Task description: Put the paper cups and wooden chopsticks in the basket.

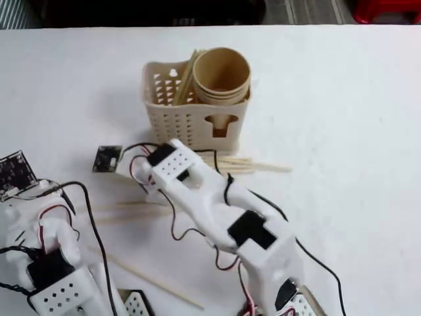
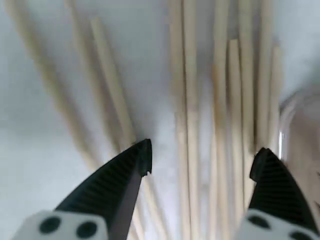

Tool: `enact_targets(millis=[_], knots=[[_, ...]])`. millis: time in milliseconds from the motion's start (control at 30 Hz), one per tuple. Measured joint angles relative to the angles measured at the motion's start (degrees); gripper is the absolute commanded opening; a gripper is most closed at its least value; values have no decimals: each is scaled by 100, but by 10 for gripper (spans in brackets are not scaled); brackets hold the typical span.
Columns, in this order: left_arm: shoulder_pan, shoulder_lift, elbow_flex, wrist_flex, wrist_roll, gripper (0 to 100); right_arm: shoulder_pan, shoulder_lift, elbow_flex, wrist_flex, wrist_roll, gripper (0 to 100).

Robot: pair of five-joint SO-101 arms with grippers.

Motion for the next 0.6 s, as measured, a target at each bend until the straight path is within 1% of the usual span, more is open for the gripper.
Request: enact_targets(millis=[200,300,600], knots=[[0,0,0,0,0,31,26,396,-352,35,9,101],[0,0,0,0,0,31,26,440,-413,-9,18,28],[0,0,0,0,0,31,44,492,-431,141,9,24]])
